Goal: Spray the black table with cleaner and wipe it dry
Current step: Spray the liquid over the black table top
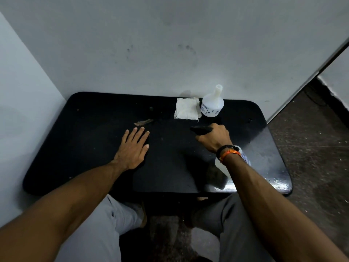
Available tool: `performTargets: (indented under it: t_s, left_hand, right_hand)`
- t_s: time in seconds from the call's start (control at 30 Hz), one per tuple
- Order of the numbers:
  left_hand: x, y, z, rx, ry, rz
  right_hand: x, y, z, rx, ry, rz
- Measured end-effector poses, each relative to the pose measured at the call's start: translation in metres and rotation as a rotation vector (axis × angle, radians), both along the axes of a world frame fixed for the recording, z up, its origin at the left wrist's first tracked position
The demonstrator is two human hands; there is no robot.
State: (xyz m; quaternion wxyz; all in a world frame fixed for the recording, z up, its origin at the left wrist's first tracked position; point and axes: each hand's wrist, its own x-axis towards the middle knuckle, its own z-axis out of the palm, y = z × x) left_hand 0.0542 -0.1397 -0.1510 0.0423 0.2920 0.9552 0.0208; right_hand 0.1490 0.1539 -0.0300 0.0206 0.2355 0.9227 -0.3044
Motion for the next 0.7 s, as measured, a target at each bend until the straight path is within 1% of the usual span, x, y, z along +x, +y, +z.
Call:
performTargets:
  t_s: [0.2,0.3,0.4,0.5,0.53,0.6,0.7]
  left_hand:
    - [0.001,0.003,0.003,0.031,-0.010,0.013]
    - [0.002,0.008,0.005,0.059,-0.053,0.053]
    - [0.006,0.024,0.014,0.133,-0.083,0.135]
    - [0.016,0.048,0.028,0.352,-0.047,0.152]
    - [0.021,0.056,0.034,0.425,-0.066,0.117]
    - [0.034,0.070,0.047,0.525,-0.173,0.001]
    - [0.057,0.090,0.061,0.564,-0.309,-0.139]
  right_hand:
    - [0.009,-0.004,-0.004,-0.060,-0.098,0.074]
    - [0.014,-0.003,-0.004,-0.125,-0.087,0.095]
    - [0.019,-0.004,0.006,-0.212,0.068,0.015]
    - [0.020,-0.007,0.012,-0.273,0.265,-0.043]
    - [0.020,-0.009,0.013,-0.311,0.313,-0.059]
    - [0.018,-0.014,0.017,-0.409,0.385,-0.105]
    - [0.012,-0.024,0.025,-0.545,0.484,-0.208]
